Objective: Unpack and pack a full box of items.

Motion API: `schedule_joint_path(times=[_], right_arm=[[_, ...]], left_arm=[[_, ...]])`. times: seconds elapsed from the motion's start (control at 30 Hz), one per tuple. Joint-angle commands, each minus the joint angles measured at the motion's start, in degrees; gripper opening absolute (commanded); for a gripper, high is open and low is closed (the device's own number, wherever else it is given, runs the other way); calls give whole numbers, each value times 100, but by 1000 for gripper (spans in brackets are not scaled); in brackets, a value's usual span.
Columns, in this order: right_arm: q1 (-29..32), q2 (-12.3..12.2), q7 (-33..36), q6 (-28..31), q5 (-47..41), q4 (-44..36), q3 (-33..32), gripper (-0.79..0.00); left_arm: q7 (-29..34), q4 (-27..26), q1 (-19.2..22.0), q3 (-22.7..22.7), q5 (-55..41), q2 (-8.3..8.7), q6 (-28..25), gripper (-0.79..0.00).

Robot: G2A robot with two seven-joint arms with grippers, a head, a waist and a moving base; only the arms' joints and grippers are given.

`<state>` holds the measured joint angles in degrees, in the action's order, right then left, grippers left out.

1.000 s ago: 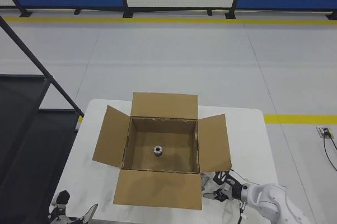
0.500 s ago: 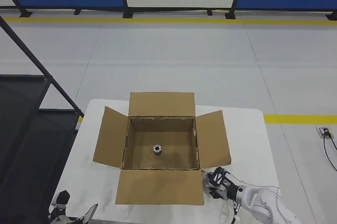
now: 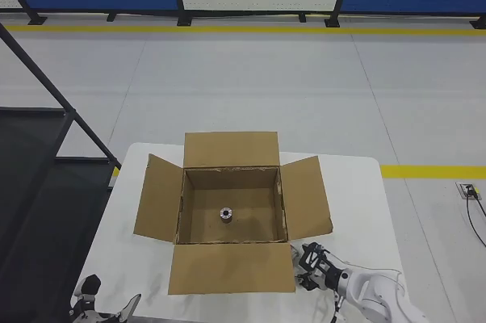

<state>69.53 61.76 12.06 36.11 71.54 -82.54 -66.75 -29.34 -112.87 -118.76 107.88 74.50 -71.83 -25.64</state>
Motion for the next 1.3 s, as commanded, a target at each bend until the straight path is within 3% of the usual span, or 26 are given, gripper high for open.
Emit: schedule_joint_path(times=[0.0,0.37,0.6,0.63,0.67,0.7,0.83,1.03,1.27], right_arm=[[29,0,-39,-25,29,-40,8,0],[67,152,-192,-1267,200,-121,387,0],[-119,213,-19,-1302,217,28,524,0],[-142,223,-11,-1357,216,56,534,-65],[-161,234,22,-1413,238,77,556,-369],[-179,244,35,-1440,238,88,579,-419],[-200,267,-30,-1521,243,126,585,-785],[-26,229,-276,-1492,211,27,357,-785],[637,46,-894,-1281,60,-320,-534,-785]], left_arm=[[0,0,0,0,0,0,0,0],[0,0,0,0,0,0,0,0],[0,0,0,0,0,0,0,0],[0,0,0,0,0,0,0,0],[0,0,0,0,0,0,0,0],[0,0,0,0,0,0,0,0],[0,0,0,0,0,0,0,0],[0,0,0,0,0,0,0,0],[0,0,0,0,0,0,0,0]])
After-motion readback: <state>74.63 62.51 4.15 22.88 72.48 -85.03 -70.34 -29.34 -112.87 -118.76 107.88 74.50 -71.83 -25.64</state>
